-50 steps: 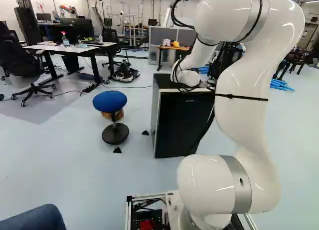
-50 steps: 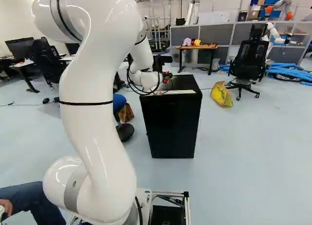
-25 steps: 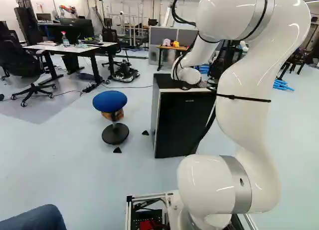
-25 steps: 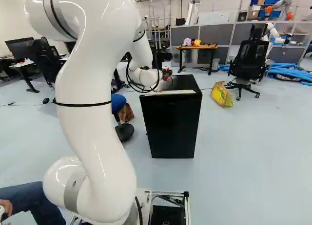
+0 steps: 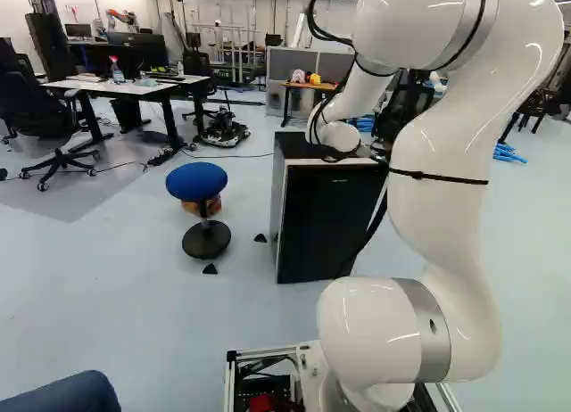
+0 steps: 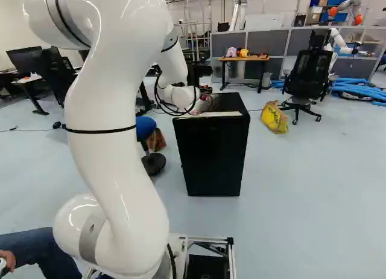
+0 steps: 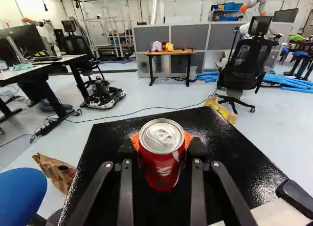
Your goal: Grab a drink from the fridge
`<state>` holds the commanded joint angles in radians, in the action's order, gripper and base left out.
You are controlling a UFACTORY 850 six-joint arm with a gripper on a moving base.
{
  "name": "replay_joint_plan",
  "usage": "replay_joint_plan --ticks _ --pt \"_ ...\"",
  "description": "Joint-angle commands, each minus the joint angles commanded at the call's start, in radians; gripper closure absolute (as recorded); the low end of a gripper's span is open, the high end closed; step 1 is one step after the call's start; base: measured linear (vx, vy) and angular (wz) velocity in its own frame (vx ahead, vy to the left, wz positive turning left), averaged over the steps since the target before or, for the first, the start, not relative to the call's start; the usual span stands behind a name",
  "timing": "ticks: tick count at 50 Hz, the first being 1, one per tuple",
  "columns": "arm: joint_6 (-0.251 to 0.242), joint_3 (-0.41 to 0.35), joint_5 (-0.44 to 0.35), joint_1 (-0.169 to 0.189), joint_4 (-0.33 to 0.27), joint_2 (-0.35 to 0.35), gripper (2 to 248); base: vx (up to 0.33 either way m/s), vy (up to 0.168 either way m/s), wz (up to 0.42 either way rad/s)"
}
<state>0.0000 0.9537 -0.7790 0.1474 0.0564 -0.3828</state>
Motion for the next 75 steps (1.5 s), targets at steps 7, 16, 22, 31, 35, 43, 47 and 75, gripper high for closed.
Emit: replay_joint_plan --ticks 7,16,22,31,35,43,47,75 --pt "0.000 -0.024 -0.003 -0.004 -0.002 0.019 150 0.000 0.000 0.000" --pt "0.000 -0.064 -0.007 -0.011 -0.004 0.049 150 0.000 0.000 0.000" --pt "0.000 -0.097 -0.010 -0.016 -0.006 0.074 150 0.000 0.000 0.000" --pt "0.000 -0.151 -0.016 -0.026 -0.010 0.116 150 0.000 0.000 0.000" --pt "0.000 -0.179 -0.019 -0.030 -0.012 0.137 150 0.000 0.000 0.000" --pt "0.000 -0.239 -0.026 -0.041 -0.016 0.182 150 0.000 0.000 0.000" --pt "0.000 -0.271 -0.029 -0.046 -0.018 0.207 150 0.000 0.000 0.000" --pt "0.000 -0.535 -0.058 -0.091 -0.035 0.409 150 0.000 0.000 0.000"
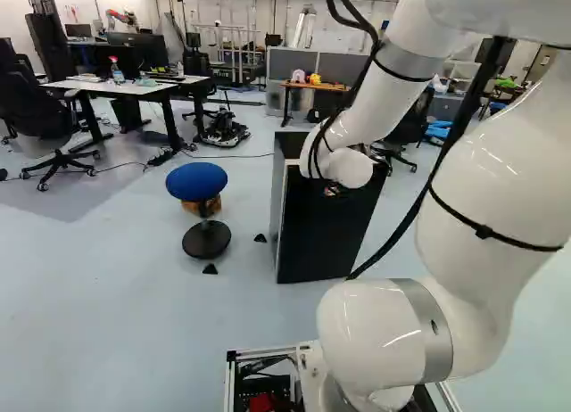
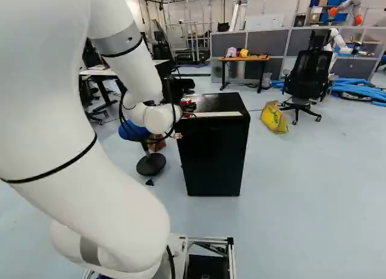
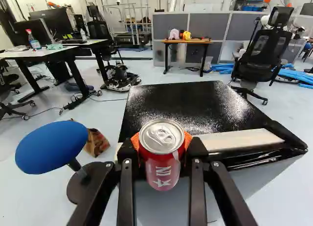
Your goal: Grab a drink from the fridge
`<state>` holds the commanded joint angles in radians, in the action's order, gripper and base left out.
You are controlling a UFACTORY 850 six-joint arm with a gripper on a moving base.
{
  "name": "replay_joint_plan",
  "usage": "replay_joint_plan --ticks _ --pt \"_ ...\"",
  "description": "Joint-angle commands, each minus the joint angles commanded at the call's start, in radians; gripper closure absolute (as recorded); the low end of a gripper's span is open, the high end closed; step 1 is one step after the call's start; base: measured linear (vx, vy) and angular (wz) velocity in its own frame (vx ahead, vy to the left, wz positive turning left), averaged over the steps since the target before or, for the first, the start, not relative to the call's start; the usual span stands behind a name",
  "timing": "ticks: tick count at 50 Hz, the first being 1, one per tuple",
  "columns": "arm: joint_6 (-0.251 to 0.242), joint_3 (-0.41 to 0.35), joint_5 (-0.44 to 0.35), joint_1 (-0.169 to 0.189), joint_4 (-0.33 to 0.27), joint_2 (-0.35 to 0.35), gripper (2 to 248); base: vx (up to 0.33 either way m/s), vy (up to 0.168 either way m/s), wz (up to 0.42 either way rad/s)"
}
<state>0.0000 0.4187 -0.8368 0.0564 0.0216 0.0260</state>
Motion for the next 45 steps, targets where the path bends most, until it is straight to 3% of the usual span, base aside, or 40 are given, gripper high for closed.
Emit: replay_joint_plan --ticks 23,45 --pt "0.000 -0.167 -0.018 -0.028 -0.011 0.128 150 0.000 0.000 0.000" --pt "0.000 -0.273 -0.030 -0.047 -0.018 0.209 150 0.000 0.000 0.000"
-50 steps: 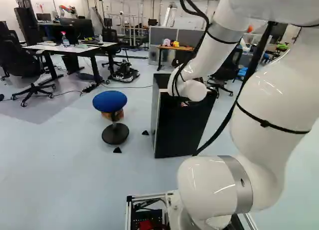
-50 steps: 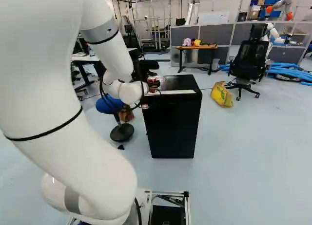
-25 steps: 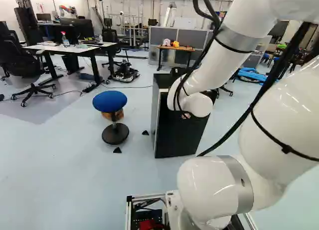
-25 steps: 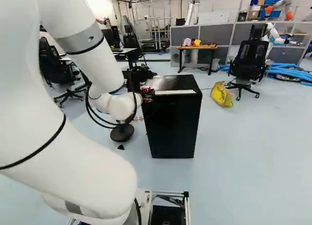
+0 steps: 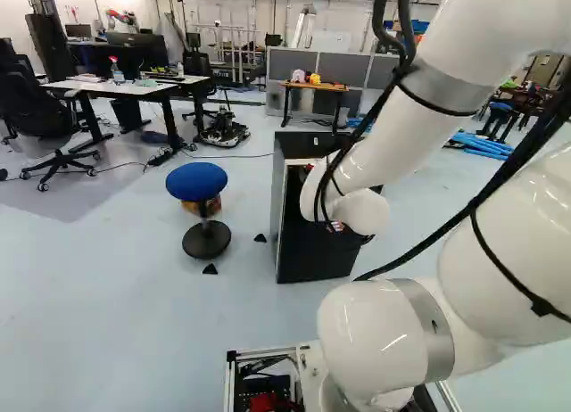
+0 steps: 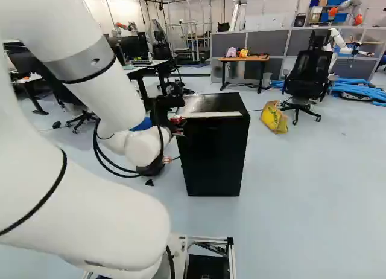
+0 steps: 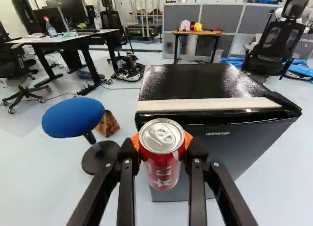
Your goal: Grab a drink from the fridge
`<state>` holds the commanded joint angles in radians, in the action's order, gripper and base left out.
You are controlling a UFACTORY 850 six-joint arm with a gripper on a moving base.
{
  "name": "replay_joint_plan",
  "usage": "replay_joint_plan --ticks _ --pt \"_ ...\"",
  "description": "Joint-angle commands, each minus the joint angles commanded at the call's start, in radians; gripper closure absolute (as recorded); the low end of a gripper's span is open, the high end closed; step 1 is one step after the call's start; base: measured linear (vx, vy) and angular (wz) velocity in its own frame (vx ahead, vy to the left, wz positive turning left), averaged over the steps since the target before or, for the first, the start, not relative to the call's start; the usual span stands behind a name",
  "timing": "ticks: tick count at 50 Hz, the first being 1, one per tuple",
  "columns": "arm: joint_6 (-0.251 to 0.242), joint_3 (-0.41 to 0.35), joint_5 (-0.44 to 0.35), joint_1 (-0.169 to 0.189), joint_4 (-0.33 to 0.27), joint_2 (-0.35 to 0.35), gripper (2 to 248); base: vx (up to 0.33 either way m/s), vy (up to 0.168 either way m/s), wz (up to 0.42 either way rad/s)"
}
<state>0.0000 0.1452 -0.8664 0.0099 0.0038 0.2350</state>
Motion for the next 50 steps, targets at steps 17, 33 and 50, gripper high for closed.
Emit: replay_joint_plan --ticks 17,33,50 --pt "0.000 -0.045 -0.005 -0.008 -0.003 0.035 150 0.000 0.000 0.000" --pt "0.000 -0.058 -0.006 -0.010 -0.004 0.044 150 0.000 0.000 0.000" --pt "0.000 -0.058 -0.006 -0.010 -0.004 0.044 150 0.000 0.000 0.000"
